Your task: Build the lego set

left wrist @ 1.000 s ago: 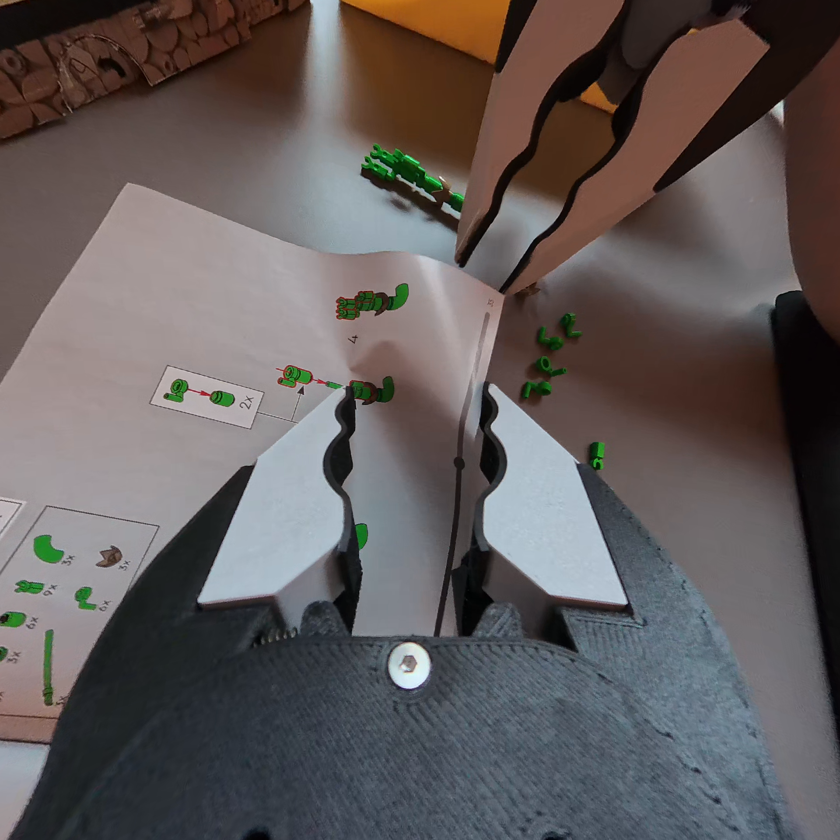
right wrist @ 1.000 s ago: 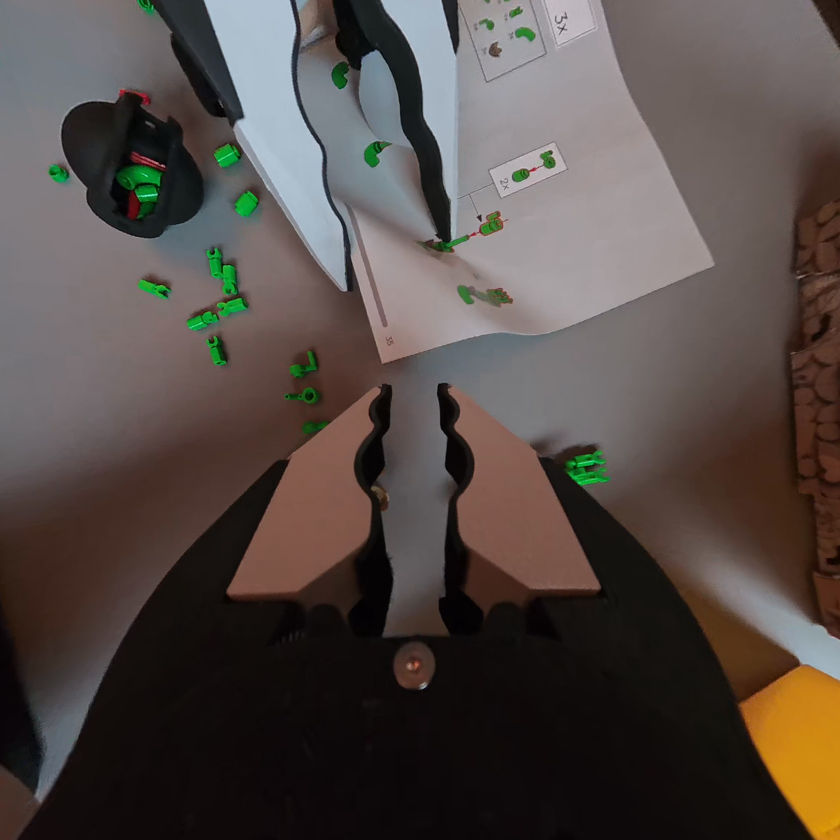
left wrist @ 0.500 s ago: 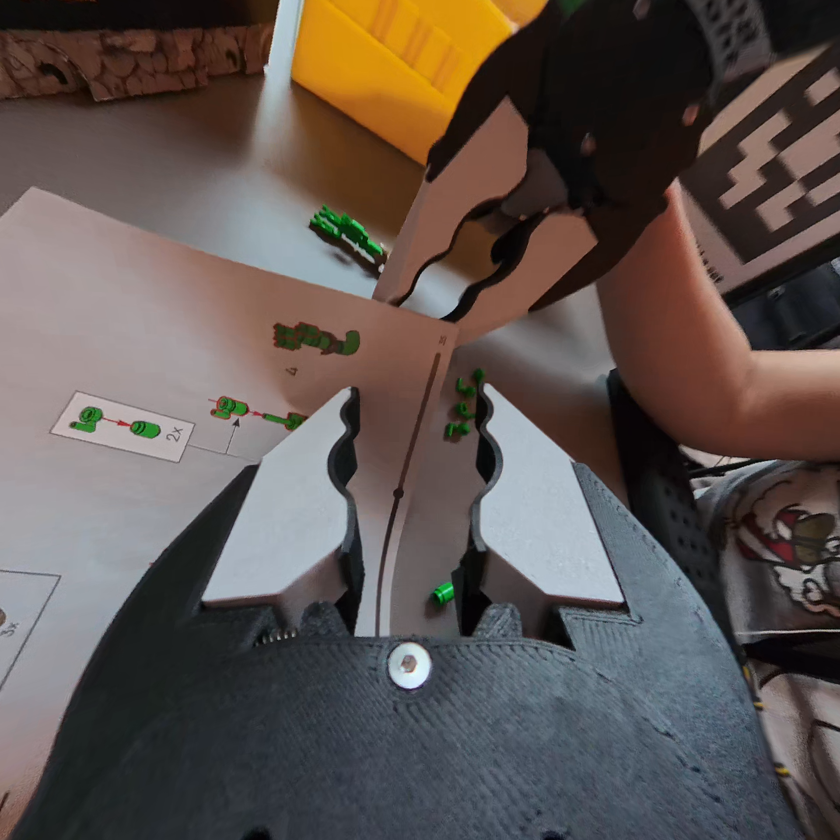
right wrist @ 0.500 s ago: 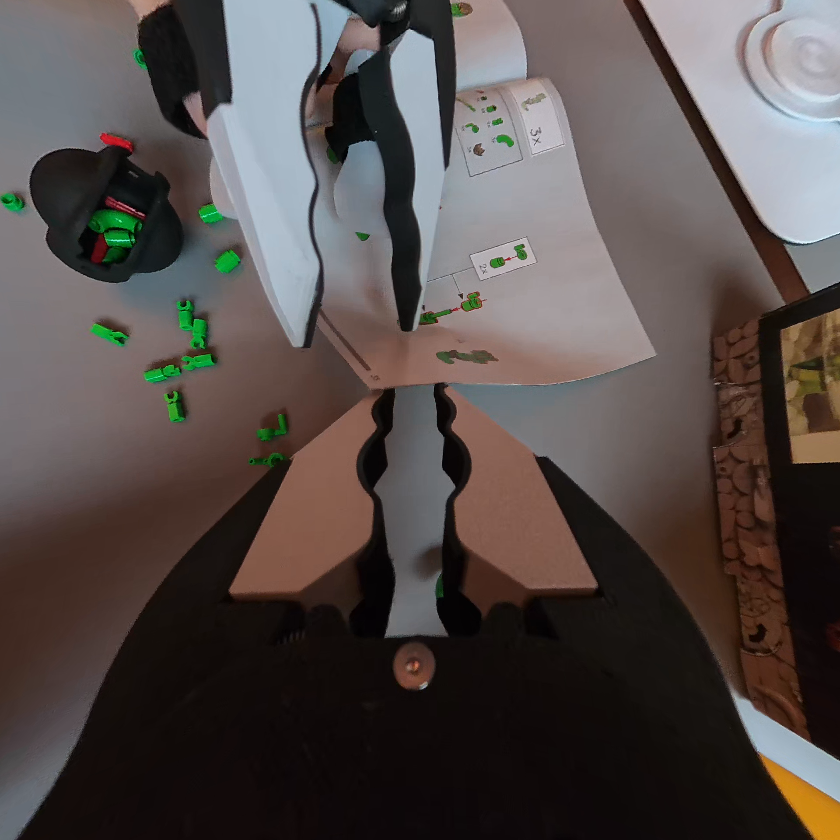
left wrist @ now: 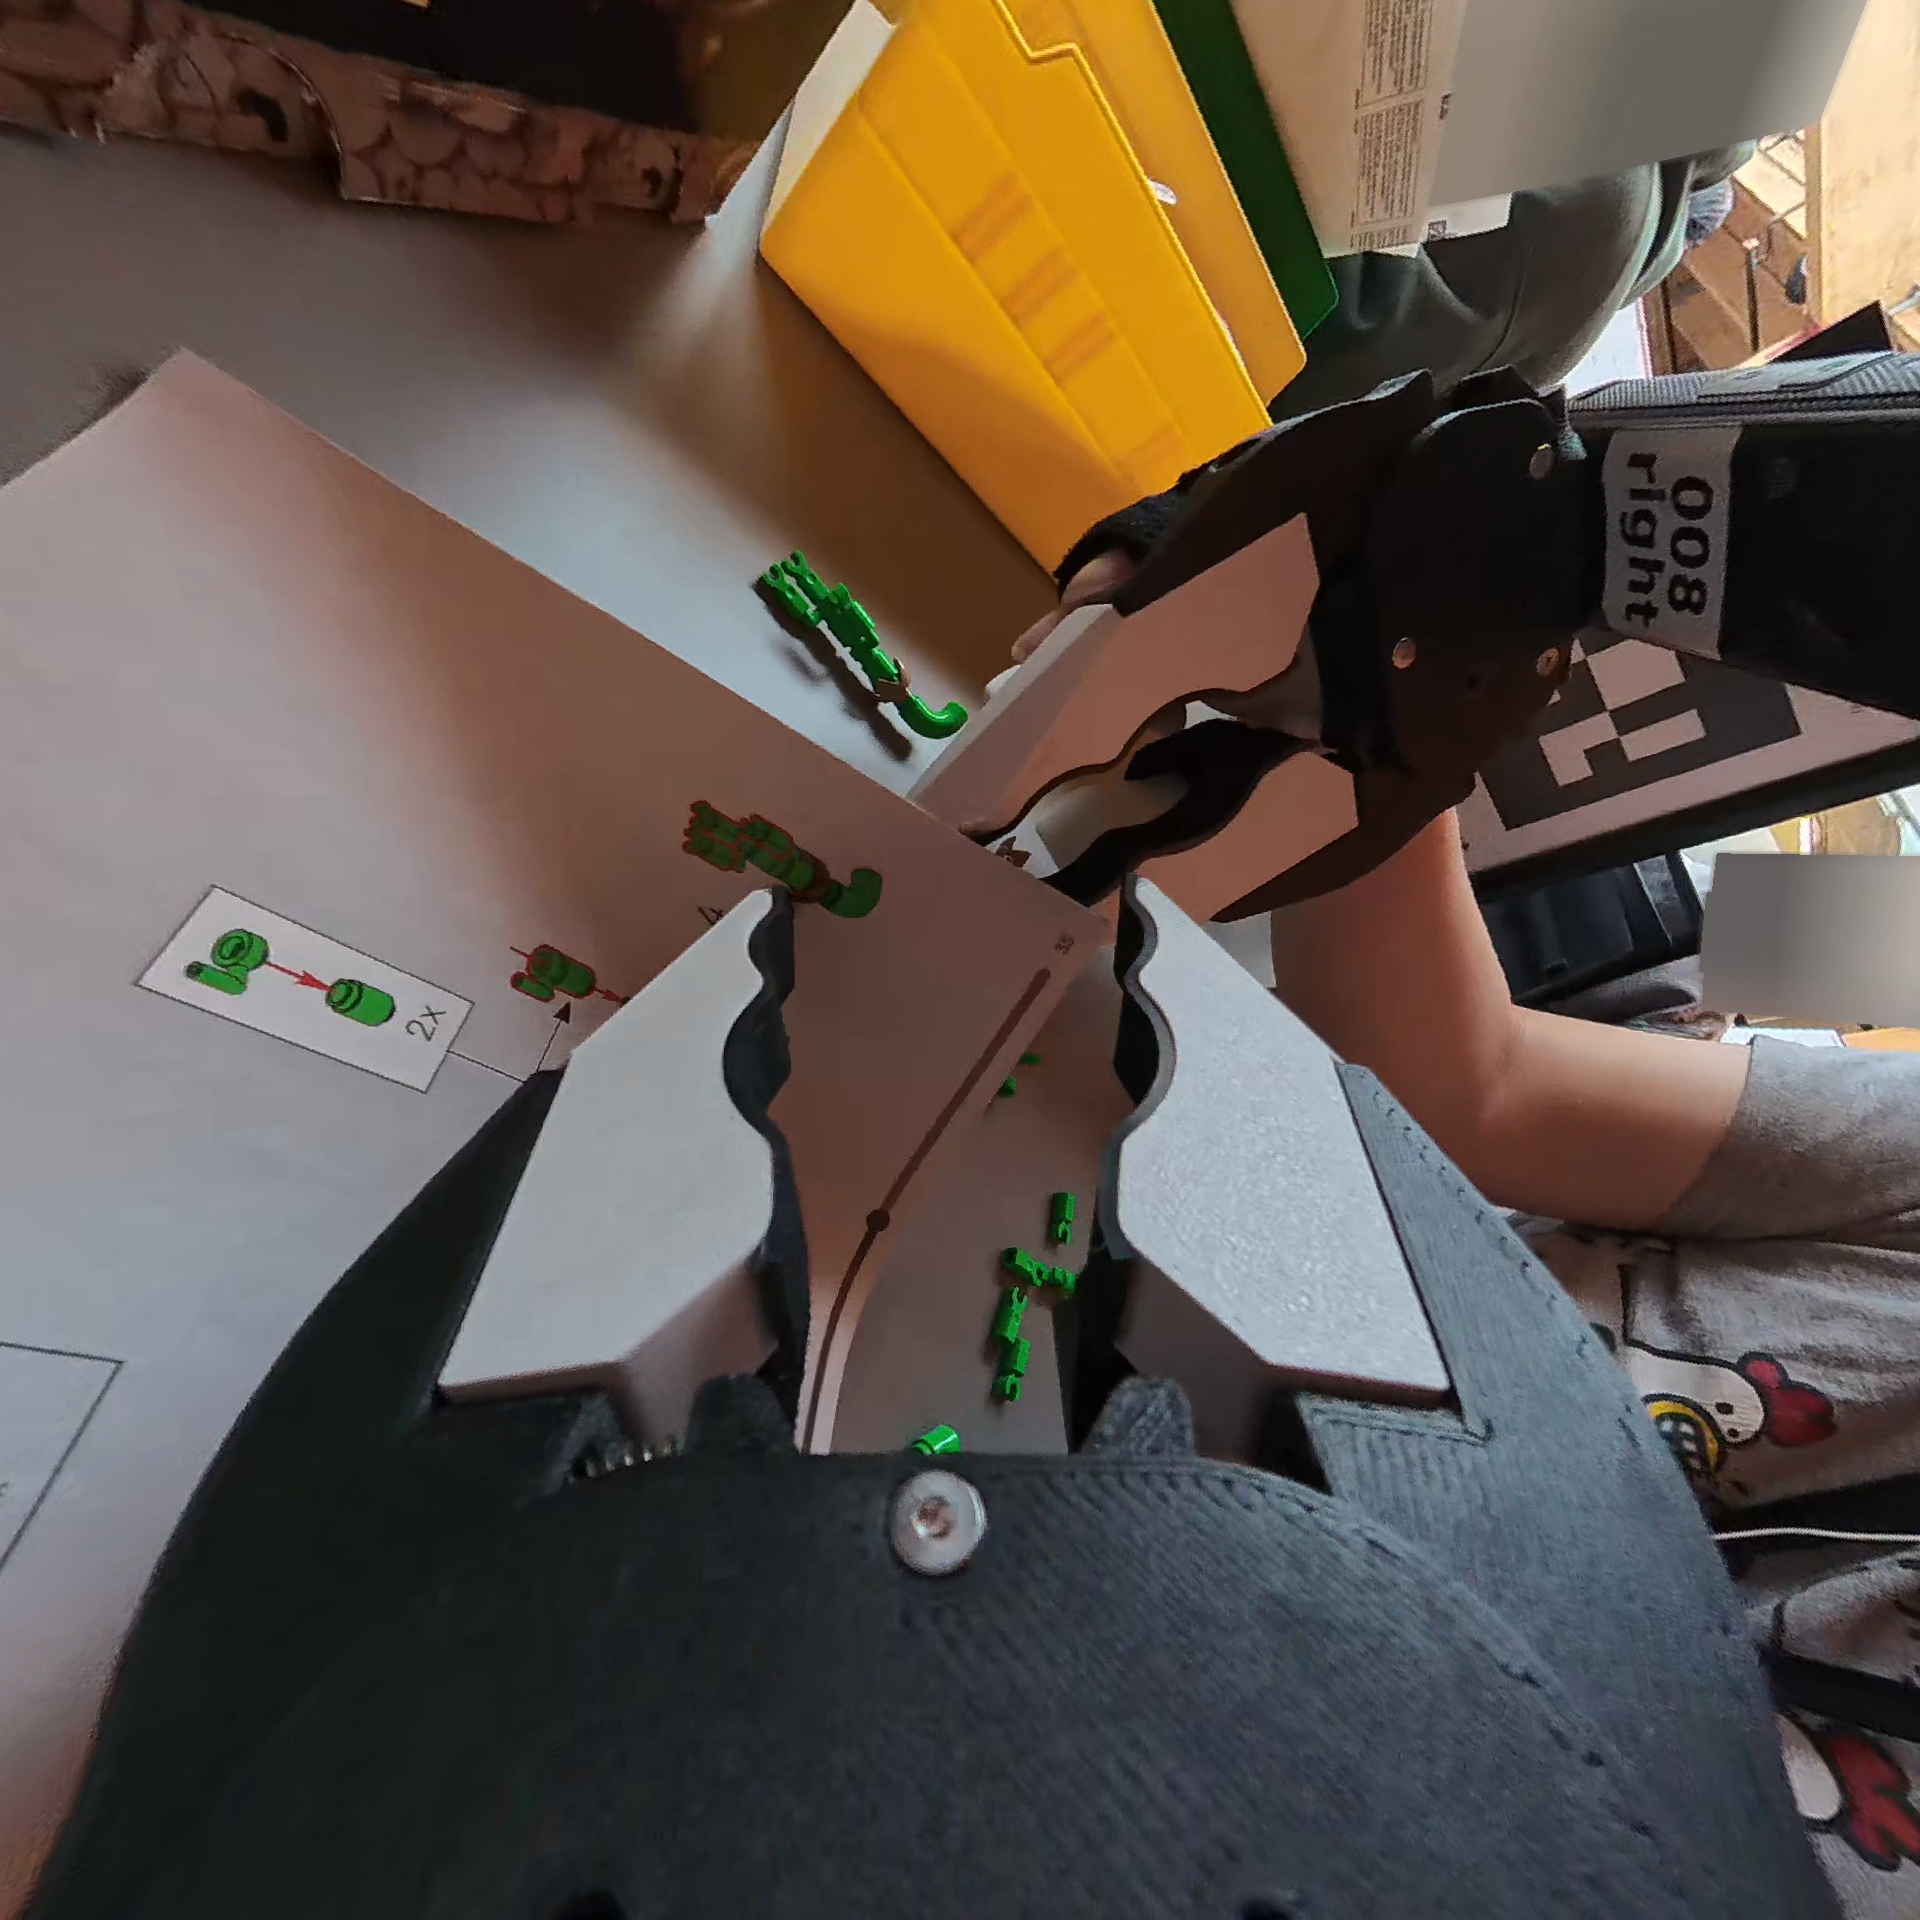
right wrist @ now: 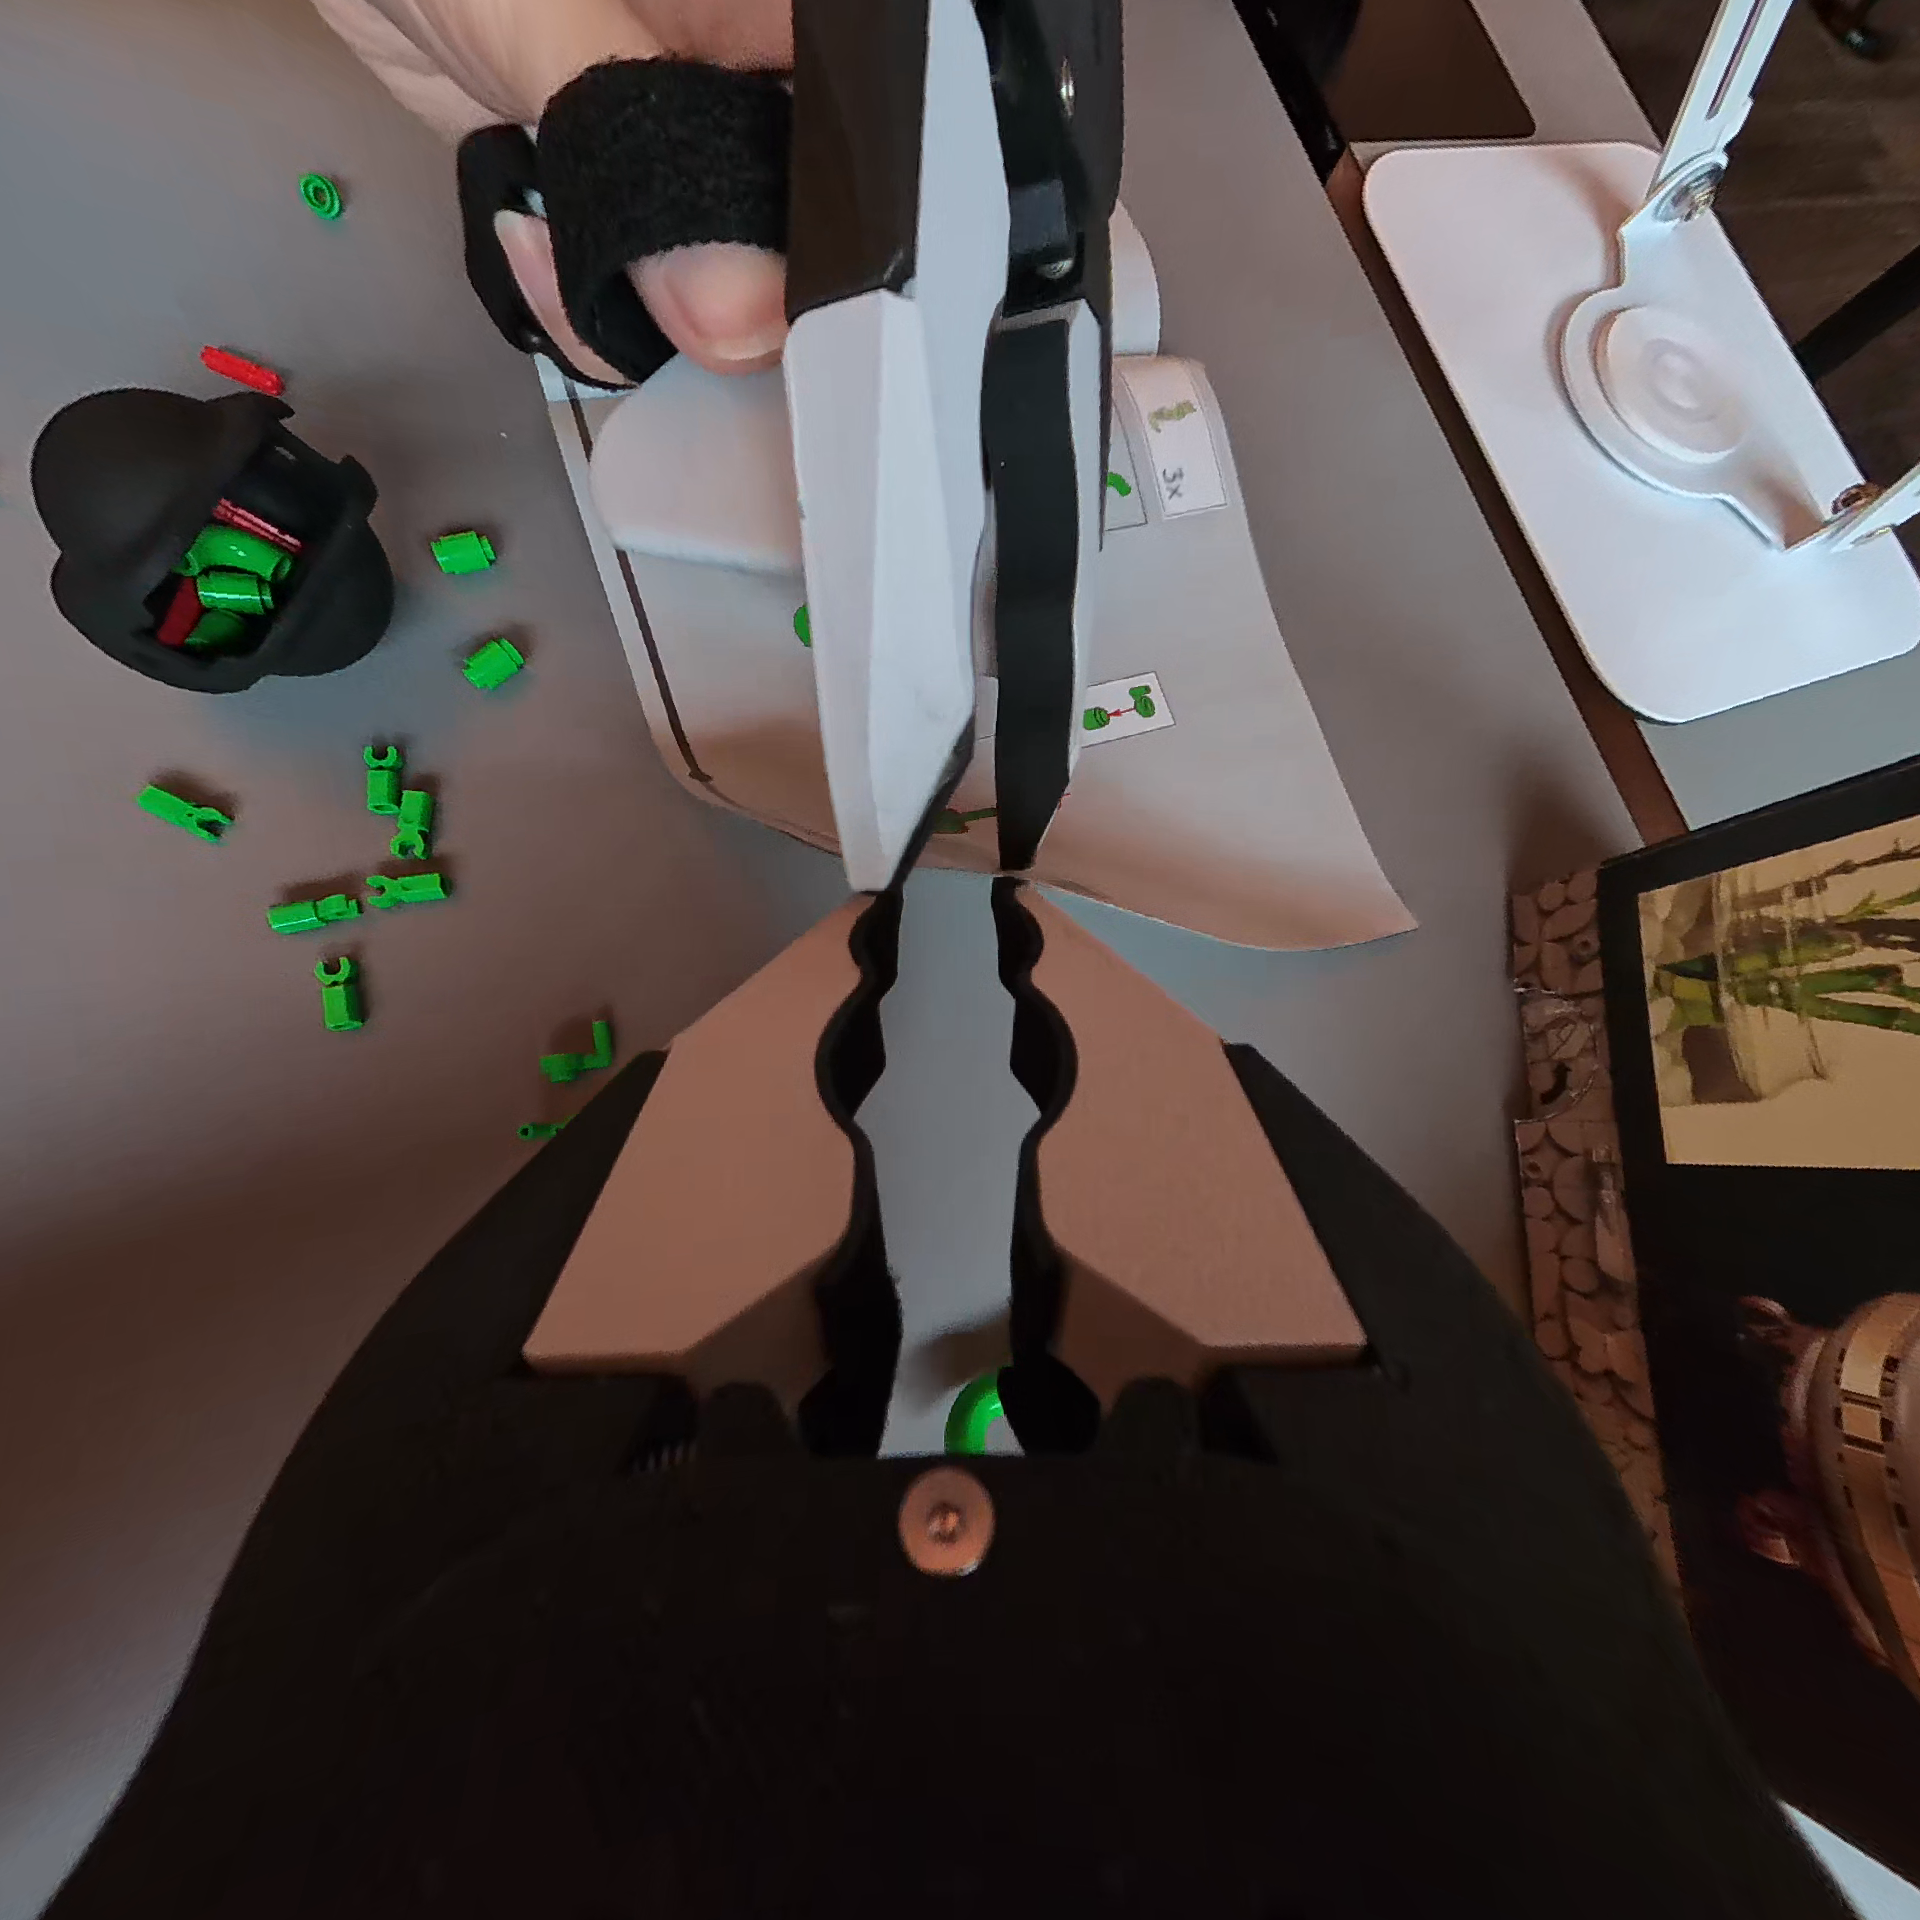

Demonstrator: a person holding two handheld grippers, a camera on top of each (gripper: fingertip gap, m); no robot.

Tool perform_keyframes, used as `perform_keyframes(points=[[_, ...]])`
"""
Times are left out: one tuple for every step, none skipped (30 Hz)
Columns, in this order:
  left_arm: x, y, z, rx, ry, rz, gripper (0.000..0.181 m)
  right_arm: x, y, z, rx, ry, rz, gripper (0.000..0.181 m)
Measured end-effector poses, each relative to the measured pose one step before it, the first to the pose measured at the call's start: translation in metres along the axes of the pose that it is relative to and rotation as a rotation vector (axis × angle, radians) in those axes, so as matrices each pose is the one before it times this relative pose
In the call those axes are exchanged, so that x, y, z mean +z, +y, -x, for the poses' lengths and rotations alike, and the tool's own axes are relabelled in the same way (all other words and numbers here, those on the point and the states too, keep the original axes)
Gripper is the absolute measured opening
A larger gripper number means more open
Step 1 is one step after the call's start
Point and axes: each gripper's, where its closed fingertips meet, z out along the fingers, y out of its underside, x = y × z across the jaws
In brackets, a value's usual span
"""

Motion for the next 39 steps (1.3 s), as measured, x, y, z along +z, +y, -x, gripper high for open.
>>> perform_keyframes(points=[[-0.00013, 0.00066, 0.00066, -0.0025, -0.0015, 0.0017, 0.061, 0.00016, -0.00025, 0.00034, -0.001, -0.0015, -0.0005, 0.017], [-0.00024, 0.00031, 0.00002, -0.006, 0.004, -0.0011, 0.061, 0.00037, -0.0003, 0.0003, -0.003, -0.0005, -0.0012, 0.017], [-0.00045, 0.0004, 0.00083, -0.0055, -0.0012, -0.001, 0.059, 0.00046, -0.00047, 0.00038, -0.0038, -0.0009, -0.002, 0.017], [-0.0007, 0.00063, 0.0018, -0.0019, -0.0081, 0.0001, 0.054, 0.00034, -0.00054, 0.00052, -0.0027, -0.0015, -0.0027, 0.017], [-0.00063, 0.00081, 0.00101, 0.0004, -0.0032, 0.0002, 0.054, 0.00025, -0.00036, 0.00031, -0.0008, -0.0017, -0.001, 0.017], [-0.00049, 0.00054, 0.00006, -0.0019, 0.0024, -0.0017, 0.052, 0.00037, 0.0002, 0.00029, 0.0, -0.0017, 0.0021, 0.017], [-0.0004, 0.00014, -0.00079, -0.0043, 0.0081, -0.0055, 0.049, 0.00036, 0.00053, 0.00018, -0.0004, -0.0008, 0.0027, 0.017], [-0.00038, -0.00028, -0.00099, -0.006, 0.0111, -0.0086, 0.048, 0.00004, 0.00042, 0.00014, -0.0002, -0.0006, 0.0008, 0.017], [-0.00041, 0.00003, -0.00023, -0.0058, 0.0078, -0.0066, 0.047, -0.00009, 0.00001, 0.00017, 0.0014, -0.002, -0.0019, 0.017], [-0.00041, 0.00044, 0.00014, -0.004, 0.0064, -0.0034, 0.046, -0.00016, -0.00003, 0.00029, 0.0015, -0.0024, -0.0013, 0.017], [-0.00026, 0.0005, 0.00005, -0.0039, 0.0058, -0.0023, 0.046, -0.00013, 0.00037, 0.00011, 0.0002, -0.0005, 0.0014, 0.017], [-0.00009, 0.00058, 0.00026, -0.0044, 0.0033, -0.0021, 0.045, 0.00011, 0.0006, 0.00013, -0.0005, -0.0006, 0.0023, 0.017], [-0.00006, 0.00032, 0.00009, -0.0028, 0.0033, -0.0032, 0.045, 0.00021, 0.00066, 0.0002, 0.0002, -0.0016, 0.0021, 0.017], [0.0001, 0.0003, -0.00032, 0.0001, 0.0038, -0.0029, 0.043, 0.00016, 0.00056, 0.00025, 0.0012, -0.0016, 0.0018, 0.017], [0.00008, 0.00037, -0.00078, 0.0026, 0.0044, -0.0012, 0.04, 0.0001, 0.00054, 0.00023, 0.0016, -0.0024, 0.002, 0.017], [0.00007, 0.00029, -0.00048, 0.0034, 0.002, -0.0014, 0.038, 0.00005, 0.00055, 0.00007, 0.0011, -0.001, 0.0018, 0.017], [-0.00004, 0.00038, 0.0001, 0.0047, -0.0021, -0.0003, 0.037, -0.00001, 0.00037, -0.0001, 0.0013, 0.0002, 0.0004, 0.017], [-0.00005, 0.0009, 0.00043, 0.0048, -0.0024, 0.0032, 0.037, -0.00005, 0.00028, -0.00002, 0.0023, -0.0014, -0.0004, 0.017], [-0.00017, 0.00086, 0.00019, 0.0021, 0.0003, 0.0033, 0.037, -0.00011, 0.00018, 0.00018, 0.0028, -0.0028, -0.0006, 0.017], [-0.00017, 0.00033, 0.00004, -0.0006, 0.0028, -0.0002, 0.037, -0.00007, 0.00005, 0.00016, 0.0024, -0.0019, -0.0014, 0.017], [-0.00054, -0.00002, -0.00001, -0.0013, 0.0024, -0.0026, 0.037, -0.00012, 0.00006, 0.00014, 0.002, -0.0014, -0.0016, 0.017], [-0.00054, -0.00046, -0.00028, 0.0014, 0.0039, -0.0051, 0.036, -0.00017, 0.00024, 0.00006, 0.002, -0.0014, 0.0, 0.017], [-0.0007, -0.00043, -0.0007, 0.0034, 0.0045, -0.005, 0.035, -0.00004, 0.00027, 0.00007, 0.0025, -0.0016, 0.0, 0.017], [-0.00069, -0.00014, -0.00027, 0.0032, 0.0026, -0.0032, 0.035, -0.00005, 0.00028, 0.00022, 0.0025, -0.0027, 0.0001, 0.017], [-0.00064, -0.00004, -0.0001, 0.0025, 0.0017, -0.0024, 0.035, -0.00002, 0.00026, 0.00027, 0.0018, -0.0024, 0.0008, 0.017], [-0.00059, 0.00034, 0.00011, 0.0015, 0.0005, -0.0004, 0.035, 0.00015, 0.00037, 0.00049, 0.0015, -0.0034, 0.001, 0.017], [-0.0005, 0.0006, 0.00012, 0.0023, 0.0001, 0.0011, 0.035, 0.00024, 0.0003, 0.00022, 0.0008, -0.0018, 0.0012, 0.017], [-0.00053, 0.00045, -0.0005, 0.0043, 0.0042, -0.0013, 0.035, 0.0003, 0.00021, 0.0, 0.0, -0.0002, 0.001, 0.017], [-0.00046, 0.00005, -0.00177, 0.0048, 0.0112, -0.0038, 0.035, 0.00025, 0.00015, 0.00014, -0.0001, -0.0004, 0.0019, 0.017], [-0.0006, -0.00018, -0.00241, 0.0066, 0.0139, -0.0064, 0.034, 0.00022, 0.0004, -0.00008, -0.0005, 0.0006, 0.0028, 0.017], [-0.00056, -0.00063, -0.0029, 0.0109, 0.0154, -0.0091, 0.034, 0.00017, 0.0002, 0.00007, -0.0008, -0.0002, 0.0016, 0.017], [-0.00062, -0.00065, -0.0034, 0.0145, 0.0174, -0.0087, 0.034, 0.00016, 0.0002, 0.00012, 0.0001, -0.0006, 0.0011, 0.017], [-0.0007, -0.00068, -0.00436, 0.0223, 0.0205, -0.0075, 0.035, -0.00006, 0.00012, 0.00015, 0.0005, -0.0008, 0.0008, 0.017], [-0.00053, -0.0009, -0.00608, 0.0401, 0.0276, -0.007, 0.036, -0.00005, -0.00011, 0.00012, 0.0001, -0.0009, -0.0003, 0.017], [-0.00046, -0.0009, -0.00617, 0.0657, 0.0184, -0.0066, 0.038, -0.0001, 0.0001, 0.00009, 0.0002, -0.0005, 0.0, 0.017], [-0.00052, 0.00008, -0.00067, 0.0828, -0.026, 0.0028, 0.04, -0.00005, 0.00008, 0.00002, 0.0006, -0.0003, 0.0002, 0.017], [0.00008, 0.00236, 0.00296, 0.095, -0.0551, 0.024, 0.043, -0.00005, 0.0003, -0.00024, 0.0009, 0.0003, 0.0007, 0.017], [0.0008, 0.00386, 0.0027, 0.1011, -0.0564, 0.0388, 0.043, 0.00008, 0.00035, -0.00024, 0.0009, 0.0004, 0.0013, 0.017], [0.00125, 0.00281, 0.00169, 0.0966, -0.0521, 0.0351, 0.044, 0.00011, 0.00068, -0.0003, 0.0009, 0.0006, 0.0022, 0.017]])
